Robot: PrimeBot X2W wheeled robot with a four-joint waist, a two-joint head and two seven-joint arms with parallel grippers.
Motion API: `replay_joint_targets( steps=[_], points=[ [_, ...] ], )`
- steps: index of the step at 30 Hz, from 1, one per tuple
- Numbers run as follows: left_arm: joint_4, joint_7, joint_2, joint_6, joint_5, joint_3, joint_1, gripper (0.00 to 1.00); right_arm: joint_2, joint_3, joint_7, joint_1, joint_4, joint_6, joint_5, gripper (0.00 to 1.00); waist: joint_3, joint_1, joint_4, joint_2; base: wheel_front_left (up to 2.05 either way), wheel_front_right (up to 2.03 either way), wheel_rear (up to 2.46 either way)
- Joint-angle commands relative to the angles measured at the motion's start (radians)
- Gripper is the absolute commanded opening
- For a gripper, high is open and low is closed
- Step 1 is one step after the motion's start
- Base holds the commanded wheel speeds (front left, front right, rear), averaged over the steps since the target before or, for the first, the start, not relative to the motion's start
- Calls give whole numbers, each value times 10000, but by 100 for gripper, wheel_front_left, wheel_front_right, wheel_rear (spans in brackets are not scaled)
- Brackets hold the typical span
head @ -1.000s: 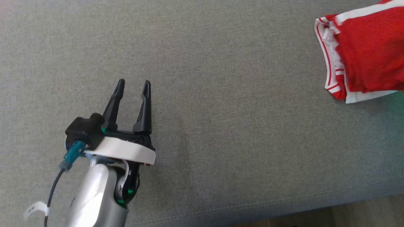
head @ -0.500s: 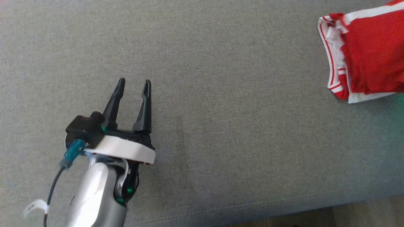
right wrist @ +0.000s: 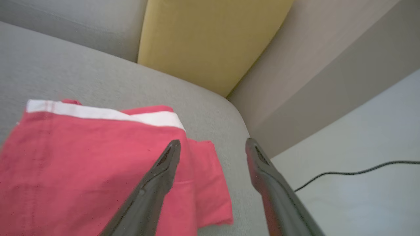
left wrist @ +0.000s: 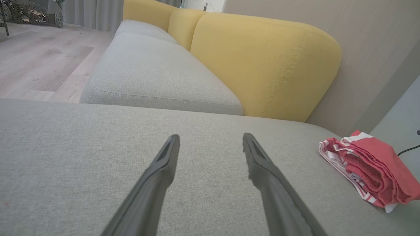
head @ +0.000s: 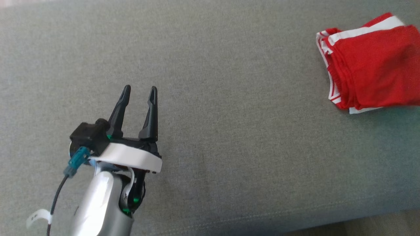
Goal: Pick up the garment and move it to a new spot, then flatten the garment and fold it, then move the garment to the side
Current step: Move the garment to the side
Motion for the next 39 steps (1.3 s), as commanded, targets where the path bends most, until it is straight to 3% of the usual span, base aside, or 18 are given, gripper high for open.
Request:
replay_joint_targets(
  steps=[1, 13, 18, 23, 31, 36, 39],
  points=[
    [-315, -61, 47, 73, -131, 203, 25, 100, -62, 156, 21, -91, -528, -9, -8, 100, -253, 0, 0, 0, 0, 0, 0],
    [-641, -61, 47, 401, -293, 545, 649, 100, 1757, 911, -1728, 656, -2060, -9, 1224, 100, -1619, 0, 262, 0, 0, 0, 0],
    [-744, -61, 47, 610, -420, 657, 1028, 100, 3110, 866, -3060, 1963, -2595, -9, 1729, 100, -2194, 0, 523, 0, 0, 0, 0],
    [-599, -61, 47, 757, -571, 661, 1502, 100, 3973, 838, -4082, 3289, -2724, -9, 1637, 100, -2593, 0, 692, 0, 0, 0, 0],
    [-469, -61, 47, 749, -480, 773, 2048, 100, 4296, 518, -4942, 4637, -2744, -9, 1178, 100, -2819, 0, 841, 0, 0, 0, 0],
    [-1095, -61, 47, 1073, 451, 1099, 2264, 100, 4309, 615, -5186, 4940, -2735, -9, 1095, 100, -2864, 0, 815, 0, 0, 0, 0],
    [-1259, -61, 47, 1080, 424, 1024, 2475, 100, 4311, 597, -5263, 4998, -2653, -9, 1173, 100, -2874, 0, 806, 0, 0, 0, 0]
  ],
)
